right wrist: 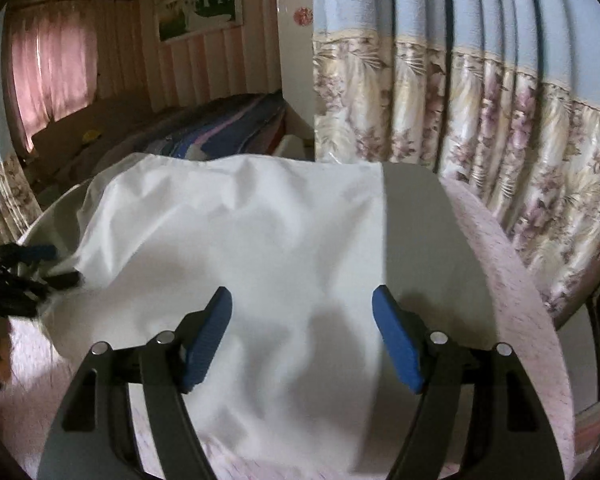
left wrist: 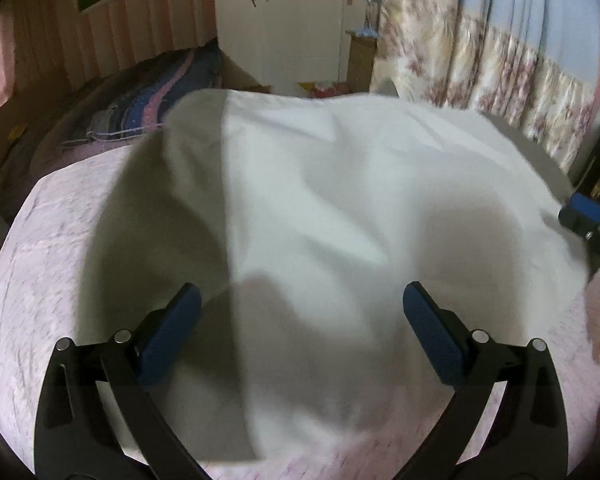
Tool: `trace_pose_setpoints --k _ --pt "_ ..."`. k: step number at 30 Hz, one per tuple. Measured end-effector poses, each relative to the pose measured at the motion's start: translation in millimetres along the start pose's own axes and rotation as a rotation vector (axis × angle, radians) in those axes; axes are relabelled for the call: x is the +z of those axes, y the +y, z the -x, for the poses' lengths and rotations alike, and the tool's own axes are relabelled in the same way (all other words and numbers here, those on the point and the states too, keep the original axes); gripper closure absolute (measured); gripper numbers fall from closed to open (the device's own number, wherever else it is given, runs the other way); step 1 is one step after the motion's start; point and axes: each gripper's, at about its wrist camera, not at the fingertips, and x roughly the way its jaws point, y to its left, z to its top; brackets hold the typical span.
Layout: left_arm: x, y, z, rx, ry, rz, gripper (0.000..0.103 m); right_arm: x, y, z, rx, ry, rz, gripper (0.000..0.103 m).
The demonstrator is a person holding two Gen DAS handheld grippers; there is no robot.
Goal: Fold large clothes
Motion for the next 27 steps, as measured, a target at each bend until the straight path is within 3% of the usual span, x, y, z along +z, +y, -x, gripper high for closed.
trace_pose_setpoints --k 3,7,10,13,15,21,27 --pt "-8 23 12 0.027 -0.026 0.026 0.003 -13 -12 -4 -0.032 0.042 0.019 0.030" --pt "-15 56 -7 0.085 0.029 0.063 0.003 -23 -27 -15 -0.084 0.080 0.001 0.029" --pt "-21 73 -23 0.031 0.064 0.123 0.003 -24 -32 -23 -0.079 0.107 -0.012 0.029" --pt "-23 69 -32 0.038 0.079 0.107 0.003 -26 -34 -30 -0.078 0.127 -0.022 0.027" --pt "-29 76 -45 -0.013 0.132 0.144 0.003 -29 -38 -35 -0.061 0.141 -0.044 0.026" --pt "-28 76 -45 -0.018 0.118 0.150 0.003 -29 -36 -35 -0.055 0.147 -0.053 0.026" --pt "-17 72 -6 0.082 0.034 0.123 0.003 -24 -35 -6 -0.021 0.064 -0.094 0.025"
